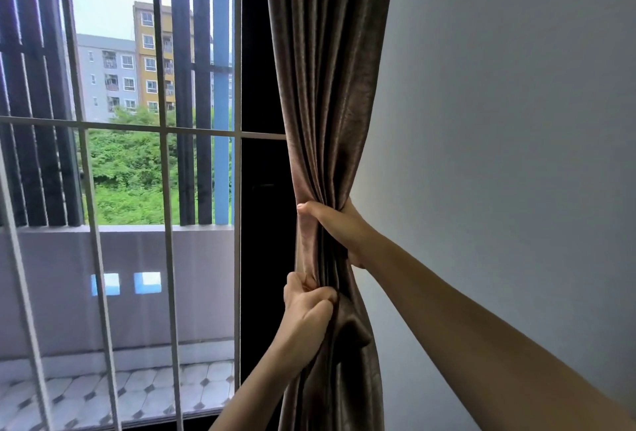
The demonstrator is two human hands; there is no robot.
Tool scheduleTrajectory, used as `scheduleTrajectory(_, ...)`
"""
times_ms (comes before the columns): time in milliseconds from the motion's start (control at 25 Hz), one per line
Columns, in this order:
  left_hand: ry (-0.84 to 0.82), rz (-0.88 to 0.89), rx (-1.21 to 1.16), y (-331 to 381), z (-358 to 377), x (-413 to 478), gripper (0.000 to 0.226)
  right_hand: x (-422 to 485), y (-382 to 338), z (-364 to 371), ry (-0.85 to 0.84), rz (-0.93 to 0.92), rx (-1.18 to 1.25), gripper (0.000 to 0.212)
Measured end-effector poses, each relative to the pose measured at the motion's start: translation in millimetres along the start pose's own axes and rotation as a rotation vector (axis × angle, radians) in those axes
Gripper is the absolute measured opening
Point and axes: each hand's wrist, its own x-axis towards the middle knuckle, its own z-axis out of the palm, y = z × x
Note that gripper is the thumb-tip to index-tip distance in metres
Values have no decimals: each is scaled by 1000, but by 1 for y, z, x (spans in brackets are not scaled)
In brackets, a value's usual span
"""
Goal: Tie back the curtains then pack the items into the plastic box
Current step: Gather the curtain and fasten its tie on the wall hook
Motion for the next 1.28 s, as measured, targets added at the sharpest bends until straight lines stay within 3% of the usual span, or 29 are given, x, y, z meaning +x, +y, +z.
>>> scheduleTrajectory(120, 34, 198, 265, -24, 7, 8, 15, 1, 5, -2, -29, -11, 23, 76)
scheduleTrajectory(240, 206, 297, 265, -34, 17, 8, 17, 4, 10, 0, -19, -23, 50, 80)
scheduleTrajectory(440, 482, 78, 34, -29, 25, 14, 58, 7, 12, 3, -28, -12, 78, 79)
scheduleTrajectory(600, 316, -105, -88, -19, 19, 23, 101, 6, 12, 4, -54, -30, 129, 69)
scheduleTrajectory(680, 354, -138, -25, -16, 22, 27, 112, 5, 13, 8, -64, -44, 140, 69)
scheduleTrajectory(760, 436, -183, 52, -13, 26, 30, 103, 3, 13, 10, -98, -51, 156, 68)
scheduleTrajectory(920, 544, -223, 32, -12, 31, 35, 48, -2, 14, -13, -323, -42, 154, 75)
scheduleTrajectory(1000, 537, -235, 10, -13, 31, 36, 40, -2, 29, -38, -415, -15, 110, 86)
scheduleTrajectory(1080, 516, -227, -6, -17, 30, 37, 40, -4, 53, -62, -420, -14, -197, 84)
scheduleTrajectory(1160, 513, -206, -13, -20, 30, 38, 41, -8, 78, -75, -395, -18, -554, 66)
scheduleTrajectory(1280, 502, -178, -32, -20, 30, 38, 43, -7, 95, -78, -335, -122, -831, 34)
